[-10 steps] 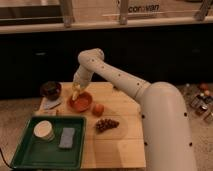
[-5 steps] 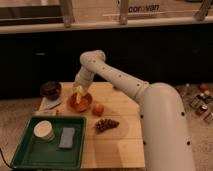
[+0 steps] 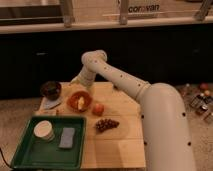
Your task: Place banana in red bowl
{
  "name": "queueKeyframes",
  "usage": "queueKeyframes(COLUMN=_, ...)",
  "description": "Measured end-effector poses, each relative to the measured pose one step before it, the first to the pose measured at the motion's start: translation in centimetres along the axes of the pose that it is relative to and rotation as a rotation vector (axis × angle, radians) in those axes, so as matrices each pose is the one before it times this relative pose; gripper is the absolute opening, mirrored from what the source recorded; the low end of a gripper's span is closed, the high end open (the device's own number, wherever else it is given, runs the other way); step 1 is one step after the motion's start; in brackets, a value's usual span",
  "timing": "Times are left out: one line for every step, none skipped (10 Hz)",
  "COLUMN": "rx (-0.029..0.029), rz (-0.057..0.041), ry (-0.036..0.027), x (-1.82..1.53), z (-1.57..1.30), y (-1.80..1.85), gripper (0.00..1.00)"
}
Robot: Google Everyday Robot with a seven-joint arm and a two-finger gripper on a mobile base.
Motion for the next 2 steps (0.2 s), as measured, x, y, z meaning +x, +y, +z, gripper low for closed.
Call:
queueKeyframes(rx=0.00017, rz=0.01205, ry=0.01264, x=0.336, z=-0.233, y=0.077, gripper=0.8)
queueKeyframes(rx=0.00283, rz=0.01575, ry=0.01856, x=0.583, z=-0.393, y=0.165, gripper=0.8)
